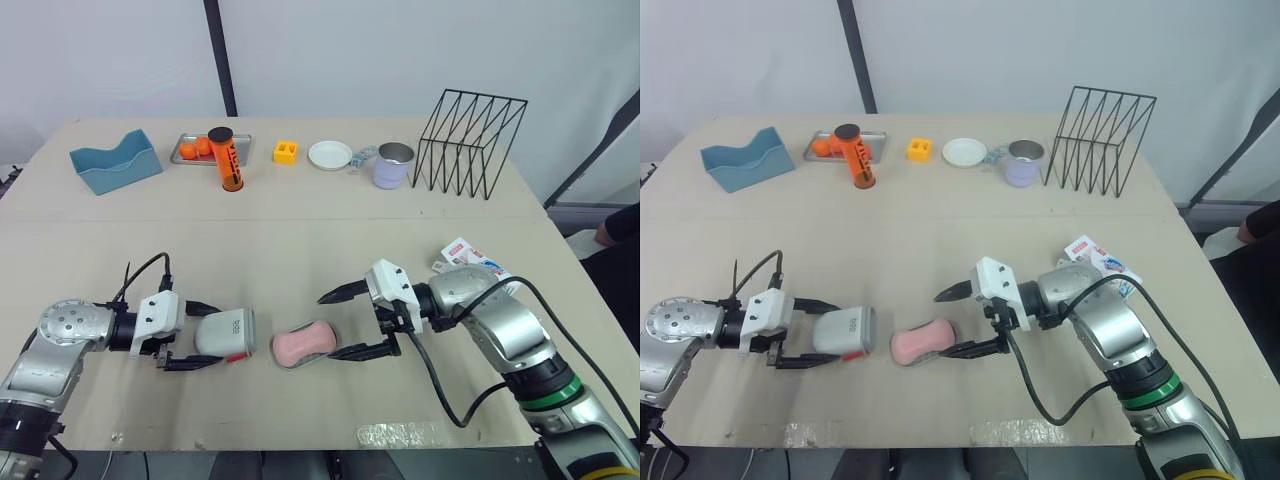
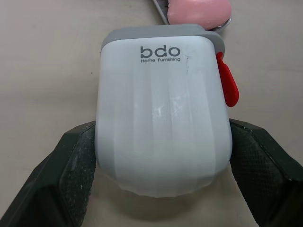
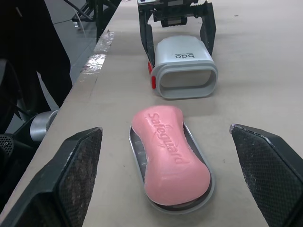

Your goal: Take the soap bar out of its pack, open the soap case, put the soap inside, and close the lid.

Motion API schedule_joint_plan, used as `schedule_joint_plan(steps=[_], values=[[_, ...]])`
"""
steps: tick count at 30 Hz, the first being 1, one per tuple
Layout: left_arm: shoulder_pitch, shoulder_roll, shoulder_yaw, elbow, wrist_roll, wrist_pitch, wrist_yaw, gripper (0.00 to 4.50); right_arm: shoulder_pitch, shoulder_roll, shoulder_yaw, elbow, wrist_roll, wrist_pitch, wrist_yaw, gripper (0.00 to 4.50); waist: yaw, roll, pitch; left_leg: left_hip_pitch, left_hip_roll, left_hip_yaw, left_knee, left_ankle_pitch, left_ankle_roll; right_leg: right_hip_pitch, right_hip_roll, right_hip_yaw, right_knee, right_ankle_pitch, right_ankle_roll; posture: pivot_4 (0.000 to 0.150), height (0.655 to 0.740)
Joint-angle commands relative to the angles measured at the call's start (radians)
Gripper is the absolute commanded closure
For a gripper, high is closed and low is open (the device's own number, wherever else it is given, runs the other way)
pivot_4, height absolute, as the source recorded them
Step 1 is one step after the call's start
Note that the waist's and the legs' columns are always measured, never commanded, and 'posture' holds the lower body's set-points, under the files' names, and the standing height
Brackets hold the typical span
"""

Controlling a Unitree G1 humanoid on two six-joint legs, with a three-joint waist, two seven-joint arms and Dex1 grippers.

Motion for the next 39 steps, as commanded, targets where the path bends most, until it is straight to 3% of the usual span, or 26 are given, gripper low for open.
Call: schedule_joint_plan(steps=[1, 9, 19, 39], values=[[-0.013, -0.003, 0.008, -0.001, 0.0, -0.02, 0.004, 0.74, 0.003, -0.01, -0.017, -0.016, -0.01, -0.038, 0.01, 0.0, 0.0, 0.0, 0.0, 0.0, 0.0, 0.0, 0.0, 0.0, 0.0, 0.0, 0.0, 0.0, 0.0, 0.0, 0.0, 0.15, 0.74], [-0.011, 0.017, 0.01, -0.075, -0.025, -0.001, -0.02, 0.74, -0.039, -0.024, 0.042, -0.005, -0.107, -0.088, 0.025, 0.0, 0.0, 0.0, 0.0, 0.0, 0.0, 0.0, 0.0, 0.0, 0.0, 0.0, 0.0, 0.0, 0.0, 0.0, 0.0, 0.15, 0.74], [0.026, 0.03, 0.022, -0.139, -0.046, 0.045, -0.024, 0.74, -0.139, 0.036, 0.183, -0.027, -0.229, 0.038, -0.017, 0.0, 0.0, 0.0, 0.0, 0.0, 0.0, 0.0, 0.0, 0.0, 0.0, 0.0, 0.001, 0.0, 0.0, 0.0, 0.0, 0.15, 0.74], [0.054, 0.028, 0.029, -0.138, -0.047, 0.041, -0.01, 0.74, -0.182, 0.081, 0.26, 0.027, -0.311, 0.115, -0.021, 0.0, 0.0, 0.0, 0.0, 0.0, 0.0, -0.001, 0.0, 0.0, 0.0, 0.0, 0.0, 0.0, 0.0, 0.0, 0.0, 0.15, 0.74]])
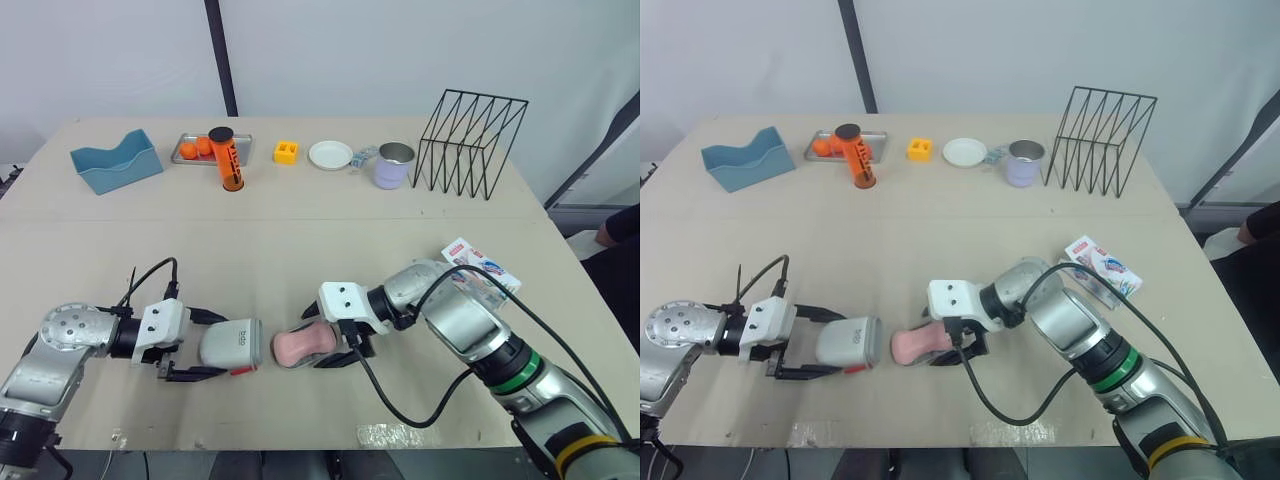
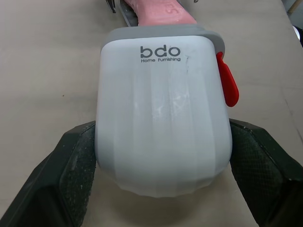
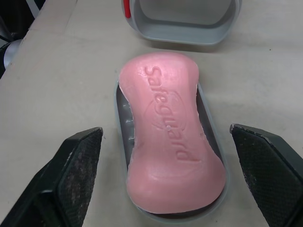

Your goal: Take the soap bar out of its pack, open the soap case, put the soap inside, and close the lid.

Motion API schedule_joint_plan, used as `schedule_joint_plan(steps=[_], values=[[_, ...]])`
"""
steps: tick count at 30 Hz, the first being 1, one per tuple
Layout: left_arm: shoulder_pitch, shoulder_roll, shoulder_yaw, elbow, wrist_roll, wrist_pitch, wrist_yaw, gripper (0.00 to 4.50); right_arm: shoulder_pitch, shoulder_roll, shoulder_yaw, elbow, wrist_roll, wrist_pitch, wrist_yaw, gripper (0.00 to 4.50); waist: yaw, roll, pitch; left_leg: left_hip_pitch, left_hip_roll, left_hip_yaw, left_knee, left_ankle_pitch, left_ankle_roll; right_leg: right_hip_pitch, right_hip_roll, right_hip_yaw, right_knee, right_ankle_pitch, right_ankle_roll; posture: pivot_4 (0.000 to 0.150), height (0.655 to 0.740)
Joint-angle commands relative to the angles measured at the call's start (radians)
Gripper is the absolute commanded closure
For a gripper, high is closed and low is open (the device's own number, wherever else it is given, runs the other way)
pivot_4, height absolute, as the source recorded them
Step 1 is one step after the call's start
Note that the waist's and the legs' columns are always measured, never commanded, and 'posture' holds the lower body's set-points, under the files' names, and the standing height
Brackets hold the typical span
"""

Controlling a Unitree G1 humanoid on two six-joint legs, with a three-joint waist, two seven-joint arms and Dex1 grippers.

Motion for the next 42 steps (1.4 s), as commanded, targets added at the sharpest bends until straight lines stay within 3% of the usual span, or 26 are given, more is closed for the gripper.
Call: schedule_joint_plan(steps=[1, 12, 18, 42], values=[[0.003, 0.013, 0.029, -0.028, -0.015, -0.004, 0.008, 0.74, -0.02, 0.017, 0.008, 0.003, -0.008, -0.007, 0.003, 0.0, 0.0, 0.0, 0.0, 0.0, 0.0, 0.0, 0.0, 0.0, 0.0, 0.0, 0.0, 0.0, 0.0, 0.0, 0.0, 0.15, 0.74], [0.01, 0.012, 0.027, -0.032, -0.015, -0.005, 0.01, 0.74, -0.03, 0.037, 0.034, 0.063, -0.026, -0.031, 0.032, 0.0, 0.0, 0.0, 0.0, 0.0, 0.0, 0.0, 0.0, 0.0, 0.0, 0.0, 0.0, 0.0, 0.0, 0.0, 0.0, 0.15, 0.74], [0.008, 0.01, 0.025, -0.031, -0.014, -0.003, 0.013, 0.78, -0.014, 0.034, 0.036, 0.059, -0.032, -0.033, 0.034, 1.99, 0.0, -0.001, 0.0, 0.0, 0.0, 0.0, 0.0, 0.0, 0.0, 0.0, 0.0, 0.0, 0.0, 0.0, 0.0, 0.15, 0.74], [-0.091, -0.06, -0.045, 0.004, 0.013, 0.037, 0.046, 0.78, -0.034, -0.077, -0.095, -0.025, 0.011, 0.014, 0.021, 2.0, -0.002, 0.0, 0.0, 0.0, 0.0, 0.0, 0.0, 0.0, 0.0, 0.0, 0.001, 0.0, 0.0, 0.0, 0.0, 0.15, 0.74]])
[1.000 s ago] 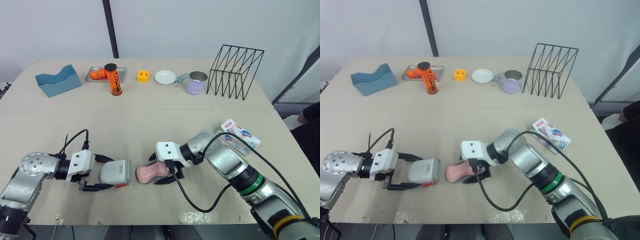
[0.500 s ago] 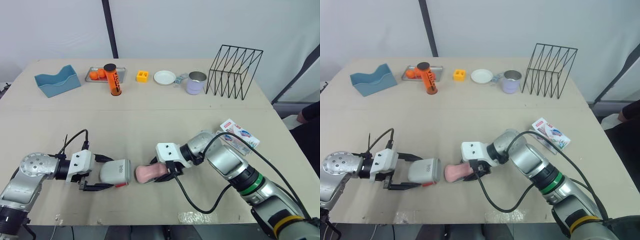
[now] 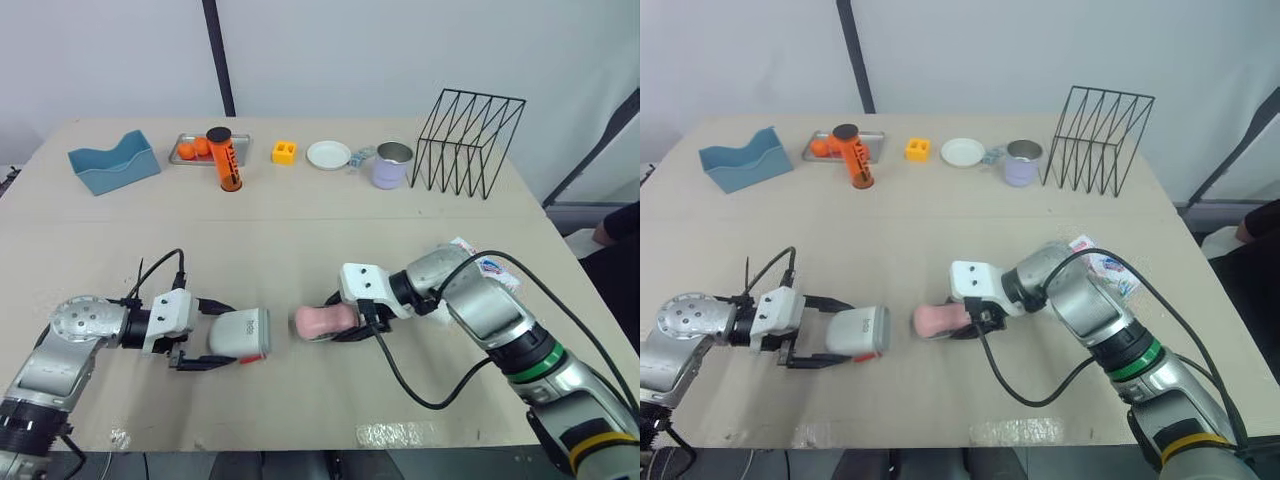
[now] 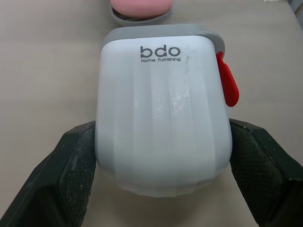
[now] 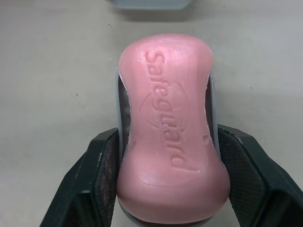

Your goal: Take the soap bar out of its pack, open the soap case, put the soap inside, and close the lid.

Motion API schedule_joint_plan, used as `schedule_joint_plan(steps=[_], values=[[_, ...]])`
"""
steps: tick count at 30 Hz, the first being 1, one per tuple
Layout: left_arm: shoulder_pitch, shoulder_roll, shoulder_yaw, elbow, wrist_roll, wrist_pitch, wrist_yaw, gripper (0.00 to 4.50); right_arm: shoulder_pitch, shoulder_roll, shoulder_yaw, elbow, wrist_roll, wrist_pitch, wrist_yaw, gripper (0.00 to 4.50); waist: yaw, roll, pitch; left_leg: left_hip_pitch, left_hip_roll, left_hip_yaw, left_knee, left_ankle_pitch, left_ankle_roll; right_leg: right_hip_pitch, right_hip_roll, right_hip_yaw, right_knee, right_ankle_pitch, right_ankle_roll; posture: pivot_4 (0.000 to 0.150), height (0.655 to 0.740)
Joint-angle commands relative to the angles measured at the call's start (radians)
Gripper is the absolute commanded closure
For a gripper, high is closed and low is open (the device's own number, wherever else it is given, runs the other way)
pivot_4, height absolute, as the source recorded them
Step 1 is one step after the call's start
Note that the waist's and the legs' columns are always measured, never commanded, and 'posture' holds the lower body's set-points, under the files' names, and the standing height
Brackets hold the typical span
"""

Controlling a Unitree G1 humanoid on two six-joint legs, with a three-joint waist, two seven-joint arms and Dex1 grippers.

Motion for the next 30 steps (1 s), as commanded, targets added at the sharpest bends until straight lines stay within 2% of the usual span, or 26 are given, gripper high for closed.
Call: schedule_joint_plan(steps=[1, 30], values=[[-0.025, -0.018, -0.023, -0.004, 0.016, 0.012, 0.018, 0.78, -0.01, 0.004, -0.018, -0.046, 0.007, 0.001, -0.01, 2.0, 0.0, 0.0, 0.0, 0.0, 0.0, 0.0, 0.0, 0.0, 0.0, 0.0, 0.0, 0.0, 0.0, 0.0, 0.0, 0.15, 0.74], [-0.101, -0.085, -0.09, -0.013, 0.066, 0.039, 0.059, 0.78, -0.072, 0.085, 0.082, -0.054, -0.045, 0.097, -0.036, 2.0, 0.002, 0.0, 0.0, 0.0, -0.001, -0.001, 0.0, 0.0, 0.0, 0.0, 0.0, -0.001, 0.0, 0.0, 0.0, 0.15, 0.74]])
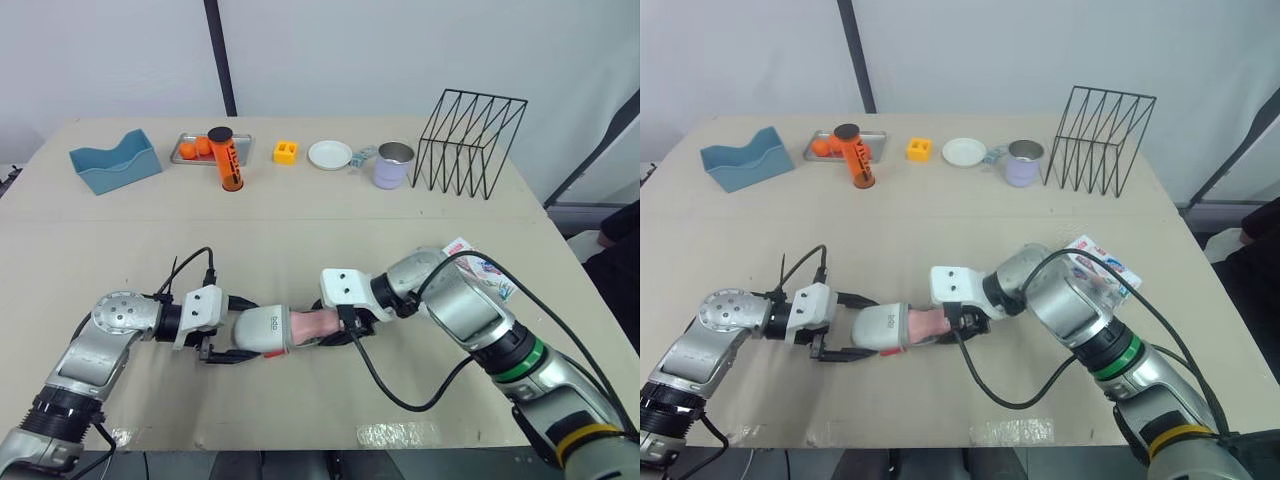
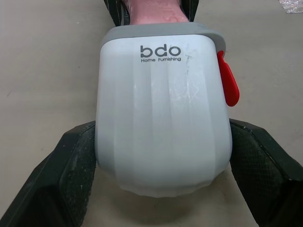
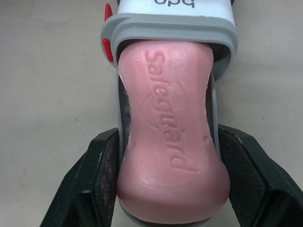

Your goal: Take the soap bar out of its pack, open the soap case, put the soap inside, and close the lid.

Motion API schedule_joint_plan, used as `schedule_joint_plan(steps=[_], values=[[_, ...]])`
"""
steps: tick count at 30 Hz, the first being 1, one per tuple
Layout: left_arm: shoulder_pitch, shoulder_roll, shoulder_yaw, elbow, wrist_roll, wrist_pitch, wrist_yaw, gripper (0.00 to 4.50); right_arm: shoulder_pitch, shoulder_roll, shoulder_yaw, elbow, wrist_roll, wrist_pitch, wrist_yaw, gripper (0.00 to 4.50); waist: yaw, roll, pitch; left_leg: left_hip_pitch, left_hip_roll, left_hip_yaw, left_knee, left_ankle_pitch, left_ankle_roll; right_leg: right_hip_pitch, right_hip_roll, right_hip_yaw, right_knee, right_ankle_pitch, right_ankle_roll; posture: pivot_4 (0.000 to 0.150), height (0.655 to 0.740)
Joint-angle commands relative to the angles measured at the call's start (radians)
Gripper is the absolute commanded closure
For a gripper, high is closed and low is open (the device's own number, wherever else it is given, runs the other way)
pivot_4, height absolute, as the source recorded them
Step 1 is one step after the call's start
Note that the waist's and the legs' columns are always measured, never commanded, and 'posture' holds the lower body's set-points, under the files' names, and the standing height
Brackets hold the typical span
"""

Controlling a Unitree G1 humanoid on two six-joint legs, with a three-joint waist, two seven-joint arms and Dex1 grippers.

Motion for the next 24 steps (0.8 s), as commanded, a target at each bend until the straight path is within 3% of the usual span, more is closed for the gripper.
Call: schedule_joint_plan(steps=[1, 18, 20, 22, 24], values=[[-0.024, -0.009, 0.002, -0.026, -0.007, 0.004, 0.011, 0.78, -0.026, 0.019, 0.005, -0.028, 0.003, 0.007, -0.002, 2.0, 0.0, 0.0, 0.0, 0.0, 0.0, 0.0, 0.0, 0.0, 0.0, 0.0, 0.0, 0.0, 0.0, 0.0, 0.0, 0.15, 0.74], [-0.044, -0.05, -0.025, -0.018, 0.022, 0.01, 0.025, 0.78, -0.066, 0.078, 0.021, 0.002, 0.005, 0.095, -0.016, 2.0, 0.0, 0.0, 0.0, 0.0, 0.0, 0.0, 0.0, 0.0, 0.0, 0.0, 0.0, 0.0, 0.0, 0.0, 0.0, 0.15, 0.74], [-0.043, -0.051, -0.027, -0.014, 0.026, 0.008, 0.025, 0.78, -0.065, 0.069, 0.021, -0.002, 0.009, 0.105, -0.006, 0.98, 0.0, 0.0, 0.0, 0.0, 0.0, 0.0, 0.0, 0.0, 0.0, 0.0, 0.0, 0.0, 0.0, 0.0, 0.0, 0.15, 0.74], [-0.044, -0.051, -0.029, -0.007, 0.032, 0.005, 0.025, 0.78, -0.062, 0.055, 0.021, -0.009, 0.014, 0.109, 0.007, 0.29, 0.0, 0.0, 0.0, 0.0, 0.0, 0.0, 0.0, 0.0, 0.0, 0.0, 0.0, 0.0, 0.0, 0.0, 0.0, 0.15, 0.74], [-0.046, -0.052, -0.03, 0.0, 0.035, 0.002, 0.025, 0.78, -0.06, 0.046, 0.019, -0.012, 0.014, 0.099, 0.009, 0.05, 0.0, 0.0, 0.0, 0.0, 0.0, 0.0, 0.0, 0.0, 0.0, 0.0, 0.0, 0.0, 0.0, 0.0, 0.0, 0.15, 0.74]])
